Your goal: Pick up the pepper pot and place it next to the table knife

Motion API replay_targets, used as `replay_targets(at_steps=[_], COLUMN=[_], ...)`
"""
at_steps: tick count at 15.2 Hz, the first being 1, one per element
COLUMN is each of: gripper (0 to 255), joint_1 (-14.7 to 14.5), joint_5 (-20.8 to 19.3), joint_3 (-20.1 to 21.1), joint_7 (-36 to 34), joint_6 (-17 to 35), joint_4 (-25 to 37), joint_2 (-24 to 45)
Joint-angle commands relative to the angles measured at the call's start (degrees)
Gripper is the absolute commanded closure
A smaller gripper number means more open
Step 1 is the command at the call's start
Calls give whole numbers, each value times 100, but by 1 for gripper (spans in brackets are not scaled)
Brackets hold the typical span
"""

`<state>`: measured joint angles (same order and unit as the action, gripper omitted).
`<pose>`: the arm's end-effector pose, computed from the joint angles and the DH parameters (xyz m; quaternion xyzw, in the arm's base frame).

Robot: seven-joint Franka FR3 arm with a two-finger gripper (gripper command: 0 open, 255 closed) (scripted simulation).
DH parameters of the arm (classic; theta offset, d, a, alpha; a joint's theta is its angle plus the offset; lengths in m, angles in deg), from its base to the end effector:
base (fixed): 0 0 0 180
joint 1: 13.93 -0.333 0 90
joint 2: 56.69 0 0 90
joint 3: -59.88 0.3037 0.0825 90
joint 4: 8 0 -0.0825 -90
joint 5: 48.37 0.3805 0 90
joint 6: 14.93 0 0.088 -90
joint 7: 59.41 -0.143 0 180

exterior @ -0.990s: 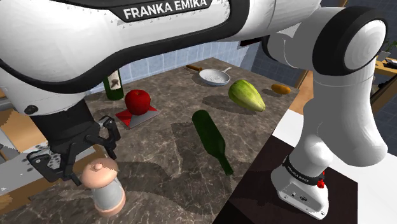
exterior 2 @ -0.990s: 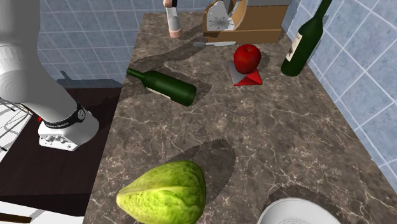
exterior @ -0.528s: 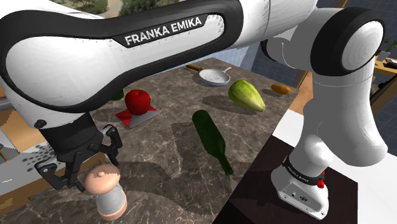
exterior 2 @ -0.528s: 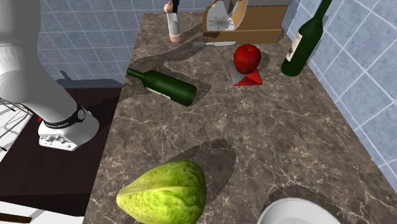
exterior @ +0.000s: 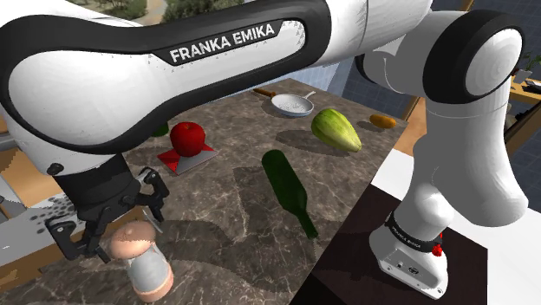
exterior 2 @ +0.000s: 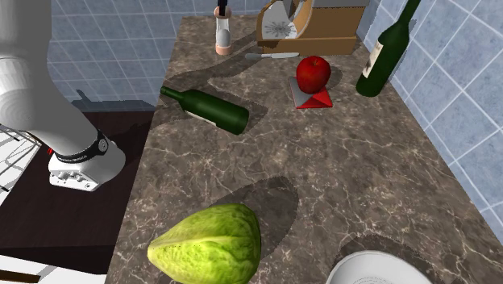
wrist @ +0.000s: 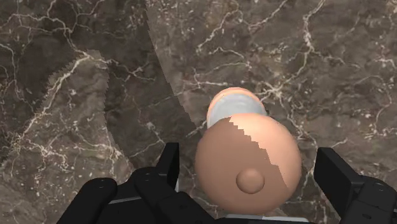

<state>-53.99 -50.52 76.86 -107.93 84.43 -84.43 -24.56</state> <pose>0.4029 0.5503 0.3607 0.9938 0.0622 -0.0900 0.0176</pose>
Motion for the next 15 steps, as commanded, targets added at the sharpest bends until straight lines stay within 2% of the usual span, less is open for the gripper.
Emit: replay_targets(at_steps=[1,3,7,15], gripper=[0,0,0,0], joint_1=[0,0,-57,-57], joint_5=[0,0,-26,-26], joint_3=[0,0,-6,-6], joint_7=[0,0,-3,-3], joint_6=[0,0,-812,-811], joint_4=[0,0,960,959], joint_2=[0,0,145,145])
